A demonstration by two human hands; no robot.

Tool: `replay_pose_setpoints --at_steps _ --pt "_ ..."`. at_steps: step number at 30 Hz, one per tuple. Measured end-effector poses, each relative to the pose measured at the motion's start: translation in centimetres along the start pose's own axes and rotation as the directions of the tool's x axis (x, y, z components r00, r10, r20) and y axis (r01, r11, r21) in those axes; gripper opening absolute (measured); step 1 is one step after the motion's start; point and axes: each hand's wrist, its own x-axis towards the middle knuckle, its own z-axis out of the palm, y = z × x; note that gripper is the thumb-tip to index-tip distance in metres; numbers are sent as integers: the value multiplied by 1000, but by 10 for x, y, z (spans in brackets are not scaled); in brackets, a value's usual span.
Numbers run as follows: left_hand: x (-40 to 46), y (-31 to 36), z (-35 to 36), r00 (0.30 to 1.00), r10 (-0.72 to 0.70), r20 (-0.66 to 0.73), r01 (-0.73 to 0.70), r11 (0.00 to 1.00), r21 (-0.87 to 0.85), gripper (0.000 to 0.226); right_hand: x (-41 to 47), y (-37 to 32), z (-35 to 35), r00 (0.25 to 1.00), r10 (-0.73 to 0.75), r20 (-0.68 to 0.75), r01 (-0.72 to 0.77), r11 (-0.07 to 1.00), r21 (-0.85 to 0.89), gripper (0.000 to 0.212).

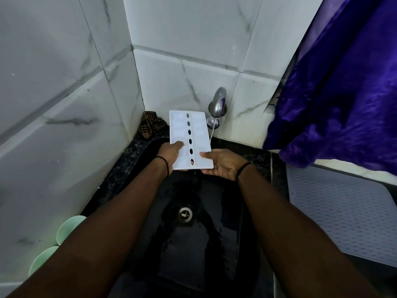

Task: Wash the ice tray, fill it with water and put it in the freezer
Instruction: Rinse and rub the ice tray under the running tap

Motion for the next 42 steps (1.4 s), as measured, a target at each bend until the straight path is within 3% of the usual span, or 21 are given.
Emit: replay_pose_setpoints --at_steps 3,6,8,13,17,26,30,32,39,42 --pt "-4 1 -3 998 -42 41 40 999 30 27 5 -3 5 990 6 -140 -30 985 -168 20" --pt "-9 4 -9 996 -75 57 71 995 72 18 11 -10 12 983 -58 -176 -14 924 -383 27" --pt "-12 6 -15 995 -80 55 74 993 94 15 14 -12 16 978 -115 -175 30 903 -429 30" --pt "-15 2 -18 997 -50 57 44 993 110 27 11 -8 10 996 60 72 -46 982 -182 30" --pt "-15 -5 -10 999 -30 16 29 997 65 31 6 -10 5 991 76 114 -68 995 -71 43" --pt "-18 5 -10 997 -66 39 62 994 93 30 15 6 20 984 -124 -125 122 992 -31 34" --pt "-18 4 -16 998 -64 27 60 991 123 27 13 11 24 924 -315 -216 218 900 -379 23" --pt "-17 5 -16 998 -48 27 45 992 120 28 9 15 30 884 -392 -256 252 859 -446 19" --pt "-15 8 -19 997 -63 34 59 993 100 27 -3 7 36 938 -301 -171 252 933 -258 27" --pt "-13 8 -15 1000 5 28 -8 996 84 31 -6 3 35 937 -297 -185 247 935 -253 35"
